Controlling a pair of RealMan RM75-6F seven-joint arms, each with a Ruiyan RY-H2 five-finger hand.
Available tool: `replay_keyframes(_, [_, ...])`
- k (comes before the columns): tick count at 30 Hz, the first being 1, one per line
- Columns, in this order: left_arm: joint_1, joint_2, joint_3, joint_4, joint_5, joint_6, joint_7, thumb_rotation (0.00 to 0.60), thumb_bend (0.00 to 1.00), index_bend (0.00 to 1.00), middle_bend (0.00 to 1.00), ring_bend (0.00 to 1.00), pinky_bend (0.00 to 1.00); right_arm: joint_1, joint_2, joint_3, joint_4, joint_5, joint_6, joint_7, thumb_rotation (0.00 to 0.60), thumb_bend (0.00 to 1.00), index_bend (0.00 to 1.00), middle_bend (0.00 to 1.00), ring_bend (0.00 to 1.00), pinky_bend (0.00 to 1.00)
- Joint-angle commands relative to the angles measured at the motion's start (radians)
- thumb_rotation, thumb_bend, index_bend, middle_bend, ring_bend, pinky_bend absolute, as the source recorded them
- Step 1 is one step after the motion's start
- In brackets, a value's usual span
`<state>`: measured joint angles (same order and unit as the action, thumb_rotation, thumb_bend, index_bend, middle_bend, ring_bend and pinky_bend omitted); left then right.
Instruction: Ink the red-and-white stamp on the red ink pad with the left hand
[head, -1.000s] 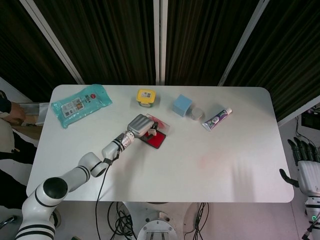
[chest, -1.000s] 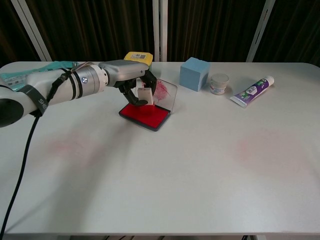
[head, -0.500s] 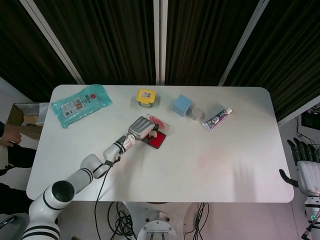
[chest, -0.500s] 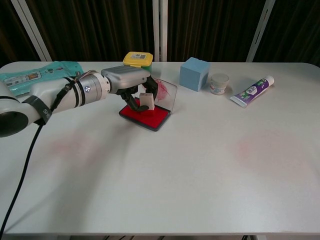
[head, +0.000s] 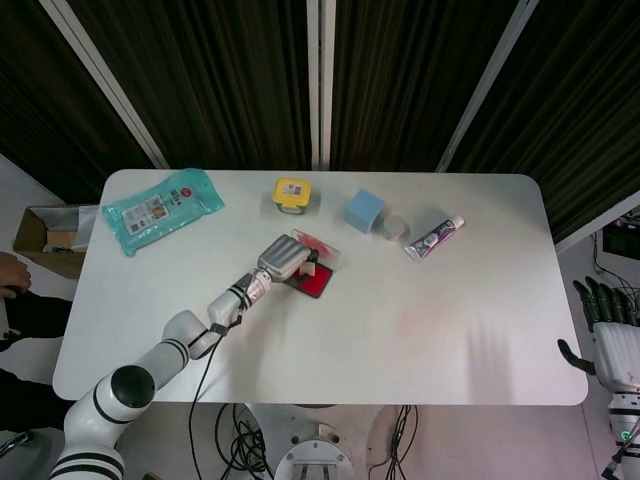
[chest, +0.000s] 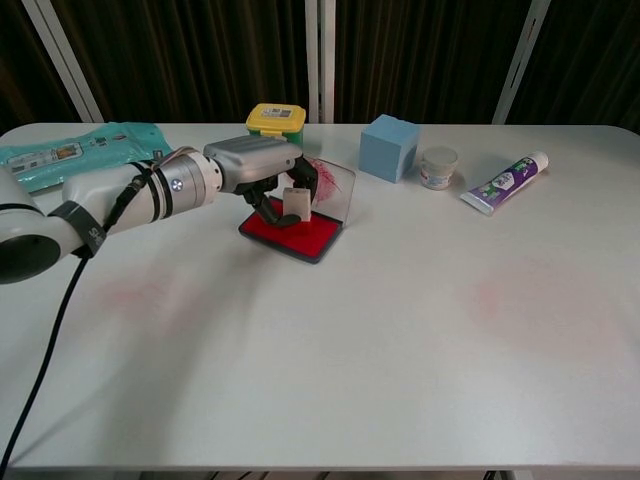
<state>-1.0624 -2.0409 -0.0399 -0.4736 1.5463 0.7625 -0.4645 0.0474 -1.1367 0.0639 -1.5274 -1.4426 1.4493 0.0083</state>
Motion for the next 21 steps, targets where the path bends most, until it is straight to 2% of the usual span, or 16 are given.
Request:
replay_keyframes(1, [-0.005,0.014,-0.006,-0.013,-0.001,0.014,0.000,0.600,0.44,0.59,0.60,1.00,1.00,-0.001,0.001,0.000,-0.001,-0.002,0.003,0.001,0.600,0.18,0.00,0.00,0.00,0.00])
replay_keyframes(6, [-0.004,0.078,-0.029,-0.080,-0.011,0.056,0.012,0.600,0.44,0.59,0.60,1.00,1.00,0.000,0.001,0.000,-0.002,-0.004,0.003,0.002,0.600,0.18,0.00,0.00,0.00,0.00])
replay_keyframes(11, [0.053,0.205,-0.031,-0.243,-0.014,0.147,0.045,0.600,0.45,0.59,0.60,1.00,1.00,0.005,-0.008,-0.002,0.007,-0.005,-0.008,0.005,0.600,0.18,0.00,0.00,0.00,0.00])
replay_keyframes(16, [0.161,0.343,0.003,-0.431,-0.018,0.243,0.105,0.600,0.45,0.59,0.60,1.00,1.00,0.005,-0.014,-0.004,0.016,-0.008,-0.009,0.009,0.600,0.18,0.00,0.00,0.00,0.00])
replay_keyframes(19, [0.266,0.420,0.053,-0.553,-0.027,0.309,0.149,0.600,0.44,0.60,0.61,1.00,1.00,0.007,-0.018,-0.002,0.023,-0.004,-0.012,0.011,0.600,0.18,0.00,0.00,0.00,0.00])
replay_keyframes(21, [0.313,0.445,0.085,-0.588,-0.024,0.334,0.179,0.600,0.44,0.60,0.61,1.00,1.00,0.009,-0.019,-0.002,0.025,-0.004,-0.015,0.010,0.600,0.18,0.00,0.00,0.00,0.00])
